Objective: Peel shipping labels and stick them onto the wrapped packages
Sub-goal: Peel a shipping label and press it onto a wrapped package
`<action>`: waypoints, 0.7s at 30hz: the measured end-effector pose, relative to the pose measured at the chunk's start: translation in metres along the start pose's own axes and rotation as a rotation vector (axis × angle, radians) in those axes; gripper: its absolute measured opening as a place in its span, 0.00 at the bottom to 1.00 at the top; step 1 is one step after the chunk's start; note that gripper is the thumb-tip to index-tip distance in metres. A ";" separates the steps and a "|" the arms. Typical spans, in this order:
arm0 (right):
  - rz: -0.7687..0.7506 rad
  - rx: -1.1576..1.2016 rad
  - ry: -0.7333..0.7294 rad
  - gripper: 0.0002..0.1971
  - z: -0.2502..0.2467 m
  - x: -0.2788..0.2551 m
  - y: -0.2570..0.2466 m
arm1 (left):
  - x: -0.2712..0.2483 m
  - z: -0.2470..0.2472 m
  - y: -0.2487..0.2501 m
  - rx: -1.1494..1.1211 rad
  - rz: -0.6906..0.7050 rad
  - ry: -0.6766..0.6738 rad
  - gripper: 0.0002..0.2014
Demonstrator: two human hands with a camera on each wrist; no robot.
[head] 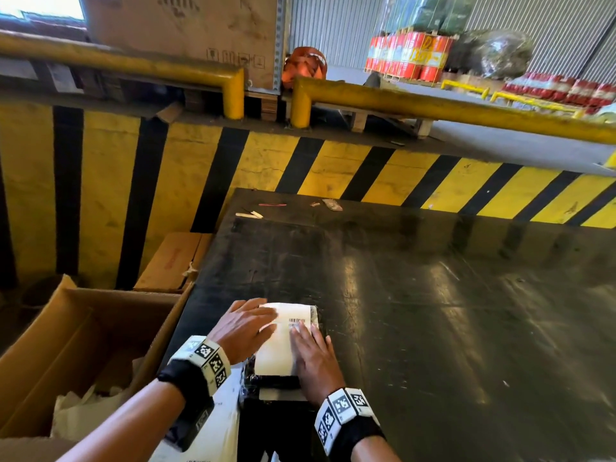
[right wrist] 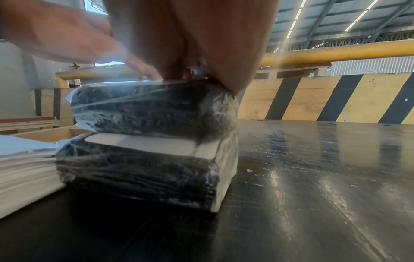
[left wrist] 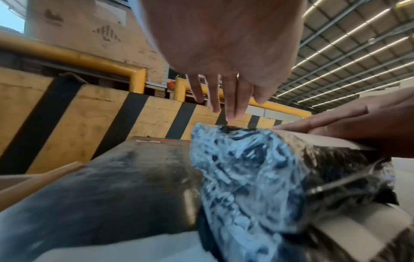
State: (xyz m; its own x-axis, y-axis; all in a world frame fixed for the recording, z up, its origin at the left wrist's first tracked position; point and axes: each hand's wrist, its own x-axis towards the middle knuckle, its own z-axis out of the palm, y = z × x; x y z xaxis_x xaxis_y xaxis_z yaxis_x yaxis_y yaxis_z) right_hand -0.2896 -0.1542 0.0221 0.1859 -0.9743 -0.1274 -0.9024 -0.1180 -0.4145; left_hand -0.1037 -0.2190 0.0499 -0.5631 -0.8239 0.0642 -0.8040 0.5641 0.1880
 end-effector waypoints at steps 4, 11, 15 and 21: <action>0.002 0.010 -0.008 0.26 -0.001 -0.001 -0.001 | 0.014 0.009 0.003 0.061 -0.075 -0.154 0.25; 0.009 0.006 -0.036 0.26 -0.002 0.000 0.000 | 0.013 -0.004 -0.017 0.031 -0.160 -0.152 0.23; 0.009 0.017 -0.041 0.27 -0.004 -0.001 -0.001 | 0.025 -0.007 -0.004 0.052 -0.161 -0.135 0.26; 0.010 0.024 -0.021 0.26 -0.002 -0.001 -0.001 | 0.016 0.016 0.001 -0.001 -0.368 -0.111 0.31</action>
State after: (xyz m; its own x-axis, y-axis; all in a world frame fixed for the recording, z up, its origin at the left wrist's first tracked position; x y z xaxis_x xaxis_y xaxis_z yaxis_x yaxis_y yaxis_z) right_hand -0.2894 -0.1536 0.0248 0.1856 -0.9711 -0.1501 -0.8946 -0.1038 -0.4347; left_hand -0.1161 -0.2305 0.0354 -0.2539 -0.9604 -0.1145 -0.9562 0.2314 0.1795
